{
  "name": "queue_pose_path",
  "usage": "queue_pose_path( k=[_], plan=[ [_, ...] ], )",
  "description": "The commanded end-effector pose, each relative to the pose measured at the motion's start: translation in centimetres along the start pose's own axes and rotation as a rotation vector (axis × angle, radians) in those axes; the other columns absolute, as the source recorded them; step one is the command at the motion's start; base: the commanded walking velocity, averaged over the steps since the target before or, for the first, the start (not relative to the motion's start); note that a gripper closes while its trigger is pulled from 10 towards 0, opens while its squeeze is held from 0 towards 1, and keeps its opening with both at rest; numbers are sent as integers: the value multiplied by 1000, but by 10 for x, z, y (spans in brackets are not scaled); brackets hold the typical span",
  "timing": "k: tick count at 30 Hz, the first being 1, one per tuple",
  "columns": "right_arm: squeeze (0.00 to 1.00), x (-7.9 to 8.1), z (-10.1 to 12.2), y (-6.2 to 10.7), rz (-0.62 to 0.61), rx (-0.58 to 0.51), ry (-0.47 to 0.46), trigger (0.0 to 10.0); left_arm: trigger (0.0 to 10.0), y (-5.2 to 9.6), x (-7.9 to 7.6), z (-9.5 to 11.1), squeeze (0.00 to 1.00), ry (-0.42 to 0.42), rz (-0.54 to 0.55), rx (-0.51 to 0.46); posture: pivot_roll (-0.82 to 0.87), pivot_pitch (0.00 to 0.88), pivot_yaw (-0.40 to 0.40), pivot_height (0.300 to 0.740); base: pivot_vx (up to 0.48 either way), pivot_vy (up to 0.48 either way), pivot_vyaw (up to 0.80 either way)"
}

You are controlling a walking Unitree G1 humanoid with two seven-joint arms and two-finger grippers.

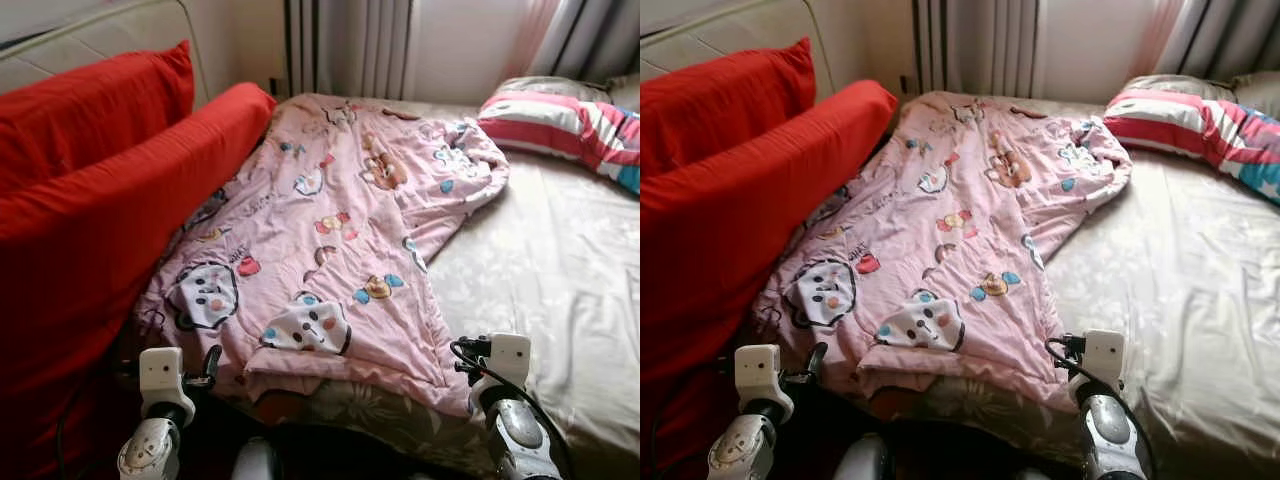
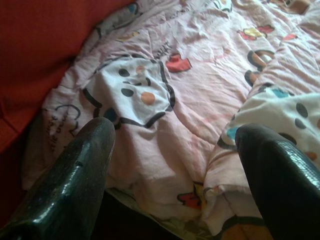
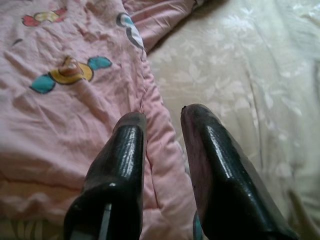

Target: Clean up the room

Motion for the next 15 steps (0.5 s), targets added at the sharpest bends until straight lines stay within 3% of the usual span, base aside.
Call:
queue_pose_path(
  k=[1, 15],
  plan=[
    [0, 3, -4, 1, 6, 12, -2, 10000, 10000, -1, 3, 3, 0, 2, 3, -4, -6, 49, 20, 618, 0, 0, 0],
    [0, 10, -8, 1, 20, 31, -8, 10000, 10000, -2, 1, 3, 0, -2, -13, 4, -8, 59, 34, 618, 0, 0, 0]
  ],
)
Point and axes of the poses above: a point about 5 cm out from each wrist's last joint towards the gripper, its own y axis pointing back from the gripper into the wrist, its own z axis along the axis of the wrist's last joint, x = y × z, the point moved 6 cm from there along -y, pointing out of the wrist towards the gripper, and after that the axes turned 2 degrees about -y, right-handed, at the moved point
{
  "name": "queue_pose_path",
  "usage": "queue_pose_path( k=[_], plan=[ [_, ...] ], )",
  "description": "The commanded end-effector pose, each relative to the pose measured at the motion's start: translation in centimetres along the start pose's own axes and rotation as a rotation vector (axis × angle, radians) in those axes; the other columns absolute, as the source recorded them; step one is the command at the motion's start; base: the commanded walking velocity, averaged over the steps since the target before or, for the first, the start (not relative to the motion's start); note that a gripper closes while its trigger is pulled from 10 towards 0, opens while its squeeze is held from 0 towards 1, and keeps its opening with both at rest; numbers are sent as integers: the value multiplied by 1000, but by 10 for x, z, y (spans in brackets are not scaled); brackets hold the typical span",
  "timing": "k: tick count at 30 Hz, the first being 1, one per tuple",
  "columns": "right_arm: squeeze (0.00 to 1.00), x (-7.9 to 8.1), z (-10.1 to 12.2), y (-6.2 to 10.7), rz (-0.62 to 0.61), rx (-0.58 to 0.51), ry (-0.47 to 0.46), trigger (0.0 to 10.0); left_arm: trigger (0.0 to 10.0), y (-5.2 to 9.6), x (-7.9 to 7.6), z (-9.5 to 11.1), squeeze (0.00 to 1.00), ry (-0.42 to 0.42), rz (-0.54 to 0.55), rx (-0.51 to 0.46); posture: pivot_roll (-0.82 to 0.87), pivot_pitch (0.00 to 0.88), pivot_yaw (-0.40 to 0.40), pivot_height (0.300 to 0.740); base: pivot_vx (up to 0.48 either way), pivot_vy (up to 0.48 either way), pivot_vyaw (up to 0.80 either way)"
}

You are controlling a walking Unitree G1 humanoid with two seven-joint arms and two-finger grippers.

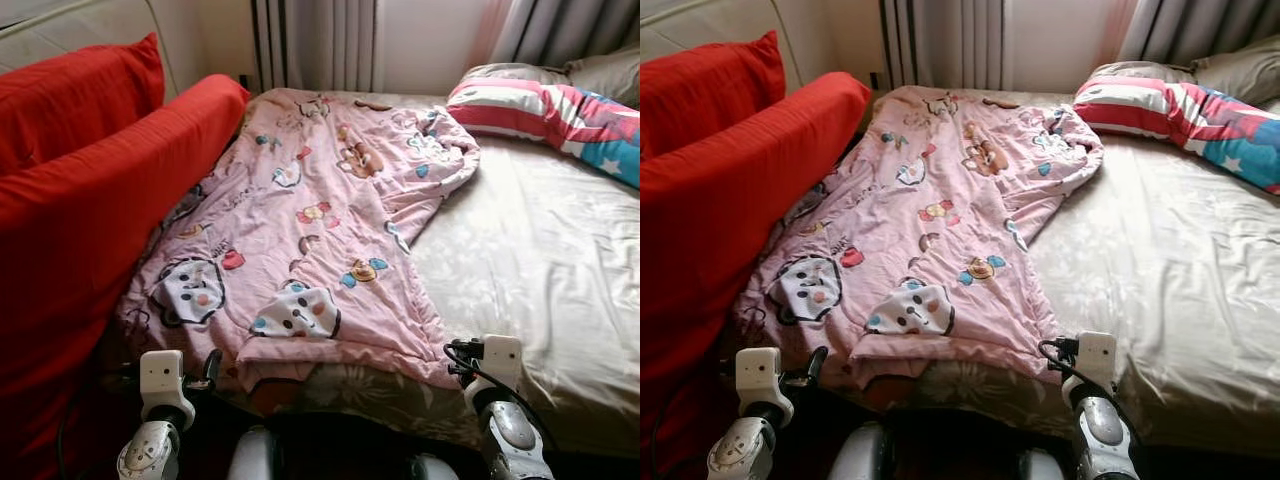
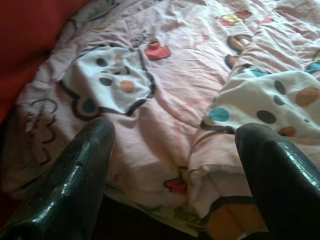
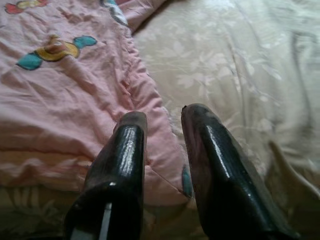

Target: Clean up the room

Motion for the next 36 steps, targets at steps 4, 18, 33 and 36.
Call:
queue_pose_path(
  k=[4, 18, 33, 36],
  plan=[
    [0, 3, -7, 1, 3, 33, -10, 10000, 10000, -5, 0, 8, 0, -3, -12, -11, -4, 58, 35, 618, 0, 0, 0],
    [0, 7, -13, 2, 8, 54, -10, 10000, 10000, -6, 3, 8, 0, -8, -17, -5, 0, 50, 39, 593, 0, 0, 0],
    [0, 12, -9, 1, 25, 31, -7, 10000, 10000, -4, 3, 6, 0, -19, -26, 1, 7, 34, 42, 593, 0, 0, 0],
    [0, 15, -8, 1, 37, 23, 2, 10000, 10000, -5, 3, 8, 0, -21, -27, -4, 8, 39, 41, 593, 0, 0, 0]
  ],
)
Point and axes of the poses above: a point about 5 cm out from each wrist's last joint towards the gripper, its own y axis pointing back from the gripper into the wrist, its own z axis along the axis of the wrist's last joint, x = y × z, the point moved 6 cm from there along -y, pointing out of the wrist towards the gripper, and after that the axes turned 2 degrees about -y, right-handed, at the moved point
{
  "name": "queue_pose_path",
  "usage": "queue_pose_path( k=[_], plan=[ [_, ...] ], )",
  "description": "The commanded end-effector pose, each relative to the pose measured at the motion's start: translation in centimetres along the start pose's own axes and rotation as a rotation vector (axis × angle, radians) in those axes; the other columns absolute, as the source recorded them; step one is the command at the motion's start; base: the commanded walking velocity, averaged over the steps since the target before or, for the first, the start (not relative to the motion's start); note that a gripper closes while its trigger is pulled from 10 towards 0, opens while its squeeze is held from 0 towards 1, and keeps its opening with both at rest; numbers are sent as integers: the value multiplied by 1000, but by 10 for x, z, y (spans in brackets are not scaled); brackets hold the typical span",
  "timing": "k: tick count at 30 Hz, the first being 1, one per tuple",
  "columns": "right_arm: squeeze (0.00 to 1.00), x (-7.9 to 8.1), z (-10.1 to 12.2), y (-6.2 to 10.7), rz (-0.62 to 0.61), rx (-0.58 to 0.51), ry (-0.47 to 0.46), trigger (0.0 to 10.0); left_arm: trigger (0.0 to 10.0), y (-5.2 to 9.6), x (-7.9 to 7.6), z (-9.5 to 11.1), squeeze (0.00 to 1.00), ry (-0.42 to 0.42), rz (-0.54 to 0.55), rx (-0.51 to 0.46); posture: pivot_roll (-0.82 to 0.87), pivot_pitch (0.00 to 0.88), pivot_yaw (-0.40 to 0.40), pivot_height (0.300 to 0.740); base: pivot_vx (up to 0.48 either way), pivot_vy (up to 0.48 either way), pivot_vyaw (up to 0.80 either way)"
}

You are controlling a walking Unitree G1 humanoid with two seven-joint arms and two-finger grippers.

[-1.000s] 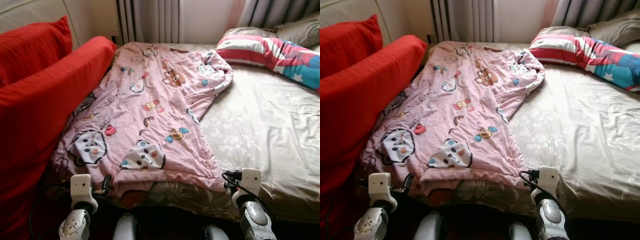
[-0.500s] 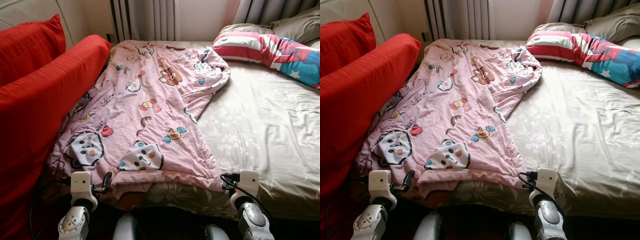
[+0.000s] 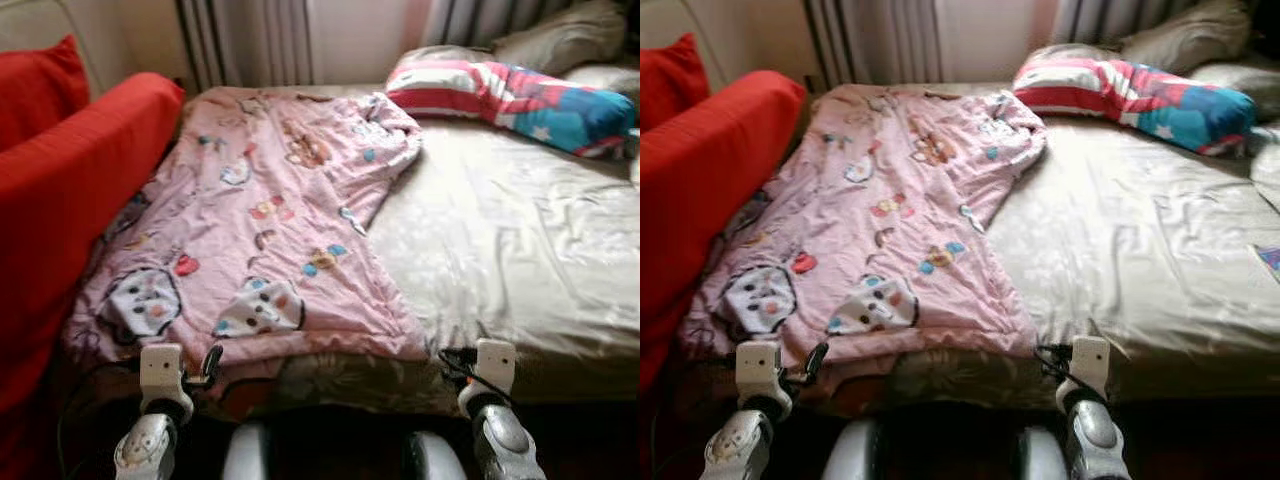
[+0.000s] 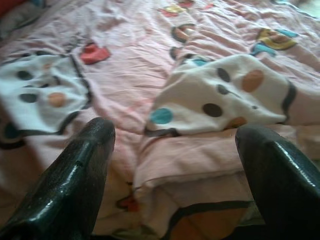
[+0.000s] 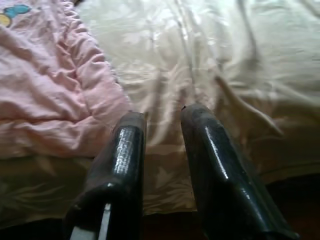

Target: Clean up the room

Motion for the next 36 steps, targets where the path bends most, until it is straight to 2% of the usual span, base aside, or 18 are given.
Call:
queue_pose_path(
  k=[1, 7, 12, 16, 27, 36],
  plan=[
    [0, 7, 3, -1, 24, -16, 14, 10000, 10000, -1, 4, 3, 0, 2, 6, -8, 9, 40, 40, 593, 244, 0, 450],
    [0, 6, 2, -1, 20, -12, -17, 10000, 10000, -1, 3, 4, 0, 2, 8, -11, 10, 46, 39, 593, 249, 0, 343],
    [0, 6, 3, -1, 26, -18, 5, 10000, 10000, -1, 2, 4, 0, 3, 9, -12, 12, 49, 39, 593, 266, 0, 0],
    [0, 7, 4, -1, 32, -22, 3, 10000, 10000, -1, 3, 4, 0, 4, 10, -13, 13, 48, 38, 593, 276, 0, 692],
    [0, 8, 4, -2, 32, -14, -14, 10000, 10000, -2, 4, 7, 0, 2, 11, -20, 15, 48, 39, 593, 289, 0, 0],
    [0, -1, -5, -2, -15, 44, -20, 10000, 10000, -2, 4, 9, 0, -3, 8, -23, 19, 64, 45, 593, 0, 0, 0]
  ],
)
Point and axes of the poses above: a point about 5 cm out from each wrist's last joint towards the gripper, its own y axis pointing back from the gripper into the wrist, its own z axis along the axis of the wrist's last joint, x = y × z, the point moved 6 cm from there along -y, pointing out of the wrist towards the gripper, and after that the axes turned 2 degrees about -y, right-handed, at the moved point
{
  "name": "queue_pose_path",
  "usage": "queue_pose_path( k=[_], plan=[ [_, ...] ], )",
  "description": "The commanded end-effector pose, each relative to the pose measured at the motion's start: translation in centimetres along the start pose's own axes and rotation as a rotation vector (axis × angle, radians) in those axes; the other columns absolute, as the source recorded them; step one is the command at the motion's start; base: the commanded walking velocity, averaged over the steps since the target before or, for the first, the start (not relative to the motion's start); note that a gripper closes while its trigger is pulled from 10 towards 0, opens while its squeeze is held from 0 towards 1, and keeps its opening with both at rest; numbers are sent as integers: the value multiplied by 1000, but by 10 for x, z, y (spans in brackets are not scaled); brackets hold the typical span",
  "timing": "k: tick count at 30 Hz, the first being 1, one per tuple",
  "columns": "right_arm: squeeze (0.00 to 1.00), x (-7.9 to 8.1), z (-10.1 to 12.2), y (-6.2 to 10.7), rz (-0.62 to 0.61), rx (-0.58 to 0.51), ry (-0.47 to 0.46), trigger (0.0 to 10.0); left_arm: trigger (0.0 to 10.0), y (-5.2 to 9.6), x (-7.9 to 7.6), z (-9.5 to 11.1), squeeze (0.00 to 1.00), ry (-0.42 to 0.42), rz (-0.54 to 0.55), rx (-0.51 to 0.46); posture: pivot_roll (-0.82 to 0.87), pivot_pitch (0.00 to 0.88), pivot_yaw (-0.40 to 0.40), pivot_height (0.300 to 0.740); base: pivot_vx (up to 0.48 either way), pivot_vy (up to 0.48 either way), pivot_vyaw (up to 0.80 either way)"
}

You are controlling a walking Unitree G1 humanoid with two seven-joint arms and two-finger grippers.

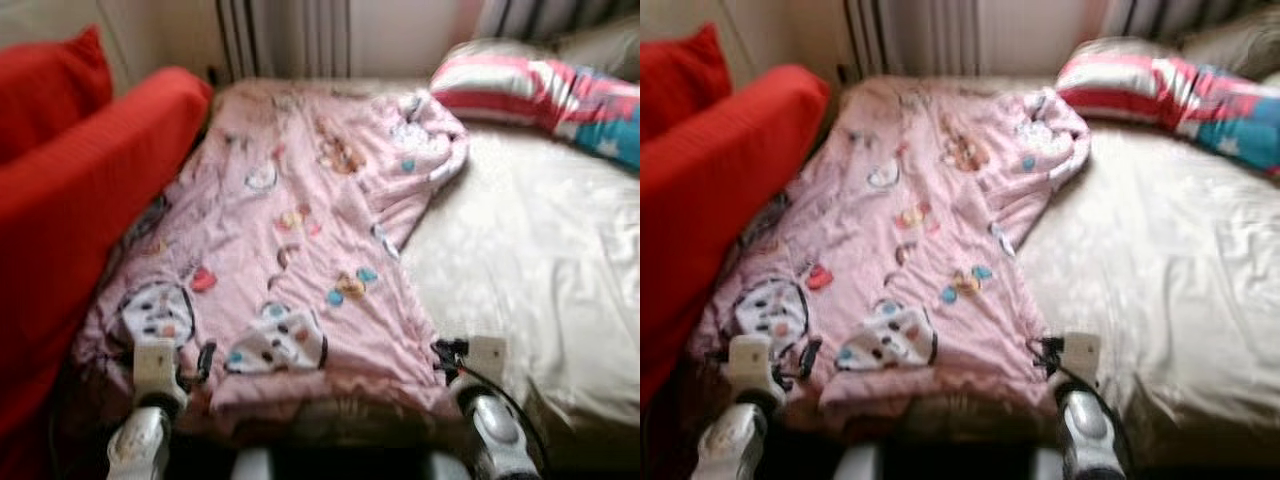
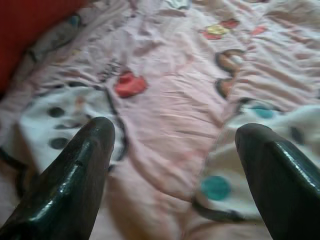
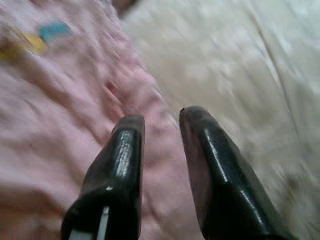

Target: Clean up the room

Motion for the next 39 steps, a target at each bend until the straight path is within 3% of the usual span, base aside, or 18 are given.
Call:
queue_pose_path(
  k=[1, 2, 14, 20, 21, 22, 23, 31, 39],
  plan=[
    [243, -3, -7, 1, -10, 34, 6, 10000, 10000, 5, 3, -8, 0, -4, 3, 33, 24, 68, 48, 593, 0, 0, 0],
    [1000, -2, -8, 0, -4, 52, 15, 10000, 10000, 4, 2, -4, 0, -5, -7, 23, 29, 74, 53, 593, 0, 0, 0],
    [1000, 4, 0, -9, -17, 73, -18, 10000, 10000, -5, -3, 18, 0, -17, -40, -34, 70, 125, 77, 593, 0, 0, 0],
    [1000, 8, 3, -13, -11, 96, -17, 10000, 10000, -3, -6, 24, 0, -22, -59, -47, 80, 139, 94, 593, 0, 0, 0],
    [322, 11, 4, -14, 2, 96, -17, 10000, 10000, -1, -6, 25, 0, -26, -65, -49, 84, 150, 97, 593, 0, 0, 0],
    [67, 13, 4, -14, 10, 99, -8, 10000, 10000, 0, -6, 25, 0, -28, -67, -48, 88, 156, 98, 593, 0, 0, 0],
    [0, 14, 5, -15, 19, 97, 4, 10000, 10000, 1, -6, 25, 0, -27, -69, -46, 89, 157, 98, 593, 0, 0, 0],
    [0, 8, 13, -18, 5, 87, 10, 10000, 10000, 10, -9, 26, 0, -18, -73, -43, 100, 197, 92, 593, 0, 0, 0],
    [0, 12, 10, -18, 34, 109, 33, 10000, 10000, 17, -12, 30, 0, -11, -77, -46, 112, 239, 85, 593, 0, 0, 0]
  ],
)
Point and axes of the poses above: a point about 5 cm out from each wrist's last joint towards the gripper, its own y axis pointing back from the gripper into the wrist, its own z axis along the axis of the wrist's last joint, x = y × z, the point moved 6 cm from there along -y, pointing out of the wrist towards the gripper, and after that the axes turned 2 degrees about -y, right-handed, at the moved point
